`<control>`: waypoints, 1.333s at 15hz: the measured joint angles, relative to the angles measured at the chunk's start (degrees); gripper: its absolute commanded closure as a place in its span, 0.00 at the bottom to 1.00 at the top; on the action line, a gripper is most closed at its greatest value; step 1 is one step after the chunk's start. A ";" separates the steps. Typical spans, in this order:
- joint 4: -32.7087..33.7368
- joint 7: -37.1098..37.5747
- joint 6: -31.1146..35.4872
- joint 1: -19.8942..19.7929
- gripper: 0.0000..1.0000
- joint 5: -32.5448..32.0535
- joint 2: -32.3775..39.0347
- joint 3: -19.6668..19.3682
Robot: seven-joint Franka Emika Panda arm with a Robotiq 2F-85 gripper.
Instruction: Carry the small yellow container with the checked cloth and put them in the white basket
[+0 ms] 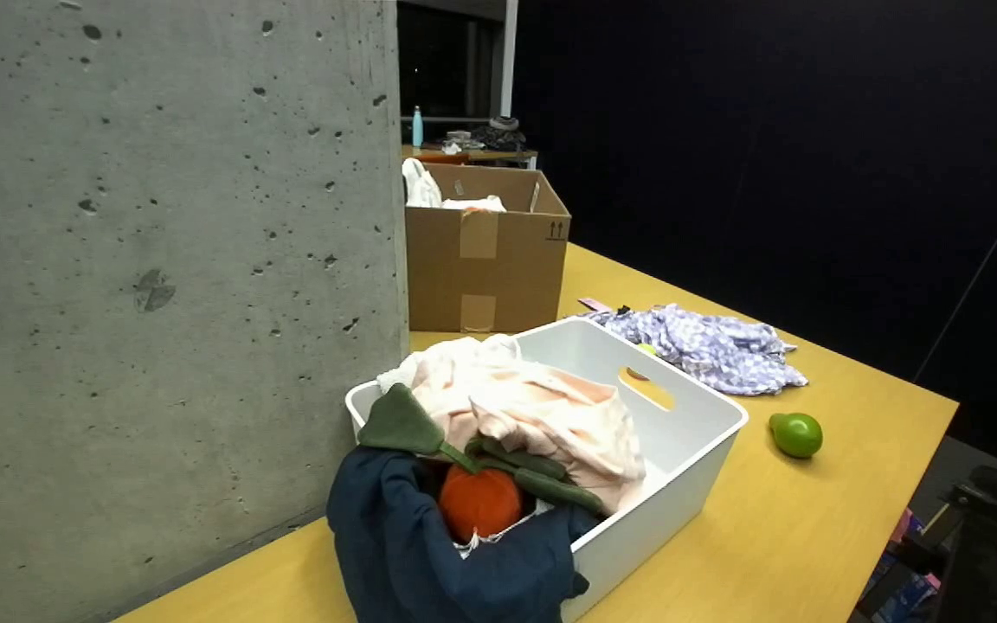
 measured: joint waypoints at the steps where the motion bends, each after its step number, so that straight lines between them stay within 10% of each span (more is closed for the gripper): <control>1: 0.18 0.00 2.33 -0.16 0.00 -0.09 1.24 -0.01; 13: 11.61 -3.84 37.55 -6.65 0.00 0.29 37.11 -1.65; 20: 25.98 -3.68 43.11 -12.45 0.00 -0.04 58.19 -0.89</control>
